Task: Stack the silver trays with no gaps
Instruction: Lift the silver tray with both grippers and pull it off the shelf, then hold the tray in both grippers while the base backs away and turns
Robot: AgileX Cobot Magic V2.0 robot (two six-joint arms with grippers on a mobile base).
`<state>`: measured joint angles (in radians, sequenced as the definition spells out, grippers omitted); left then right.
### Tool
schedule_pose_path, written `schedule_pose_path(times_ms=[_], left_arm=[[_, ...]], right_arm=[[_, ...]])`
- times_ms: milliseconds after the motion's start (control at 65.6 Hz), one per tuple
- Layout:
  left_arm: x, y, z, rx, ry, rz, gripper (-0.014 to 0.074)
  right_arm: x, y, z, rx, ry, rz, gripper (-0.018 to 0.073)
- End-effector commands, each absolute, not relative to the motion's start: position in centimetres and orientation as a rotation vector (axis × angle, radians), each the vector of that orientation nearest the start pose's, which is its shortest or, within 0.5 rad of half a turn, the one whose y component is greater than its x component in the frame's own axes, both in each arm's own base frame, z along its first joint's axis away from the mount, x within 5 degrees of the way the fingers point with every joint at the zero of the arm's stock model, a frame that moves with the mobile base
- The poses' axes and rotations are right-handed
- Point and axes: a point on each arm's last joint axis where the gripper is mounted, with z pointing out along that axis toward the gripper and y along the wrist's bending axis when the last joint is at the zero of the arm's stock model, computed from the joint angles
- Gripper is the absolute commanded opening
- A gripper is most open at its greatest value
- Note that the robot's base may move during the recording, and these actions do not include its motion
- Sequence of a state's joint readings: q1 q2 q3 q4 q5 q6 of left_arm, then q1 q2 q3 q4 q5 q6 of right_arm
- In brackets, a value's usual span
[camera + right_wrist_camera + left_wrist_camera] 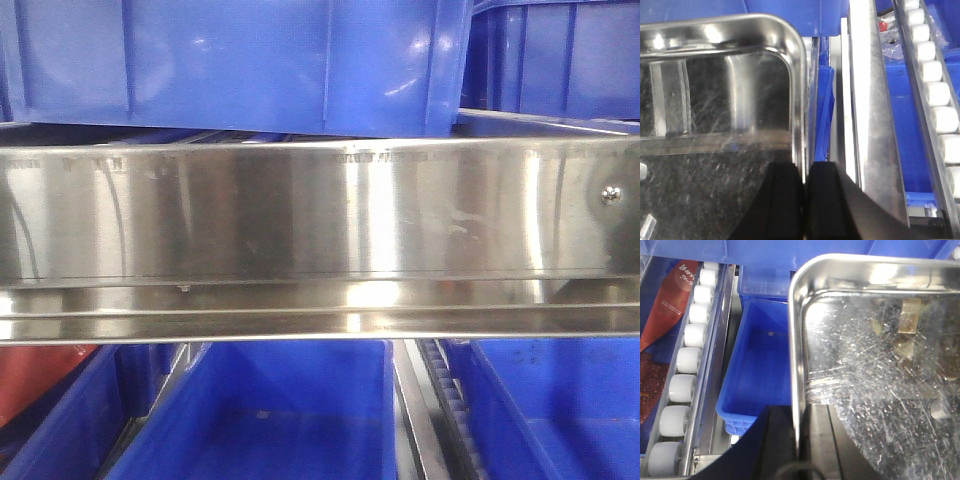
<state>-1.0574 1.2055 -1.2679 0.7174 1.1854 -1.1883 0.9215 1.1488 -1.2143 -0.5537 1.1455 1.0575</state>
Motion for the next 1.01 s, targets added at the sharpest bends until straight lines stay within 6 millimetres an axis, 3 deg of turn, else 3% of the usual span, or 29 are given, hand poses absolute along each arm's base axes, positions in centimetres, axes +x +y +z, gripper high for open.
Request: schedule_pose_path(times_ms=[0,990], left_arm=[[15.66,-16.4,40.56,-0.04,2.236,-0.175,-0.0006],[15.68,-16.39,40.58,-0.039,2.233,-0.173,-0.0006]], right_arm=[[16.3,13.83,39.82,0.057,2.309,0.199,-0.0015],[16.35,13.94,39.89,0.051,2.3,0.214,-0.0015]])
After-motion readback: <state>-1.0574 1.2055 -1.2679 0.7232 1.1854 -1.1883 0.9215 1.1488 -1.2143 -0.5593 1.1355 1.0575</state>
